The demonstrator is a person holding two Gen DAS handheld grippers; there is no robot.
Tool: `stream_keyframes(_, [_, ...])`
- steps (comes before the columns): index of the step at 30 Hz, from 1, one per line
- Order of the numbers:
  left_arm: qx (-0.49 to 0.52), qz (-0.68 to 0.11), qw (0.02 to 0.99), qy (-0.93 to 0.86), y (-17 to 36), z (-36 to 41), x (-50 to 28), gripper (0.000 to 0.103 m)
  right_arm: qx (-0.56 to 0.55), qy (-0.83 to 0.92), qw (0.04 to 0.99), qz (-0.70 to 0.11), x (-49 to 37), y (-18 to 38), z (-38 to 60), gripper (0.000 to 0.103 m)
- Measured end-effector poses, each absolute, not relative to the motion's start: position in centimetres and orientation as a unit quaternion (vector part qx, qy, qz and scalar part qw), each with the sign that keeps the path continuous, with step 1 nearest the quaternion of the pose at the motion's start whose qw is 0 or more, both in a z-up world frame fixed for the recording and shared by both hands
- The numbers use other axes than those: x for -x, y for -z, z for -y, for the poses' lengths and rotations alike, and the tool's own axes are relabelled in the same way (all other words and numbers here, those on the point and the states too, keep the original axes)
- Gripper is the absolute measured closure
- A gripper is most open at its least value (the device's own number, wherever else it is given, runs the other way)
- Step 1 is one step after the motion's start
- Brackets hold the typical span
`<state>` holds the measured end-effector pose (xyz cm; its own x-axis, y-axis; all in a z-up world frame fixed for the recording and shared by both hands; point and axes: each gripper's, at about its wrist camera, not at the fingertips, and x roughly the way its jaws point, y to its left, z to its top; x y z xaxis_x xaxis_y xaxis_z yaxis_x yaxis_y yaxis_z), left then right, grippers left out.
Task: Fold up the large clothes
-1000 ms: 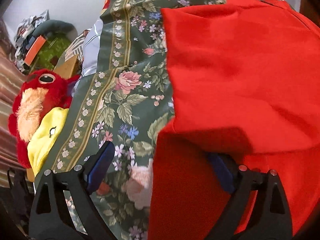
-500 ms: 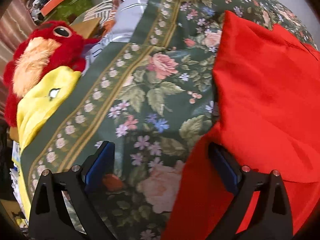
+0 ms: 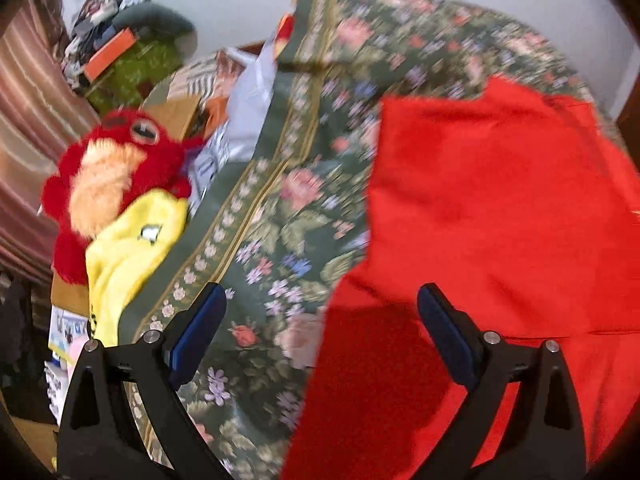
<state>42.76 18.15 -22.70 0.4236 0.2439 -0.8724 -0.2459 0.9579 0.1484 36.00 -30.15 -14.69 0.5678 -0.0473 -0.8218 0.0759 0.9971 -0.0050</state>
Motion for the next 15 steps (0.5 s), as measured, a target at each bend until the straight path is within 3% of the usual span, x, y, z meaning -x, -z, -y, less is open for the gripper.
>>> stream_keyframes(8, [-0.011, -0.469, 0.881, -0.064, 17.0, -10.4, -42.4, 0.005, -0.142, -0.008, 0.882, -0.449, -35.2, 12.9, 35.9, 0.0])
stream_keyframes(15, [-0.02, -0.452, 0.892, 0.015, 16.0, -2.6, -42.9, 0.005, -0.249, -0.014, 0.849, -0.465, -36.4, 16.4, 41.6, 0.0])
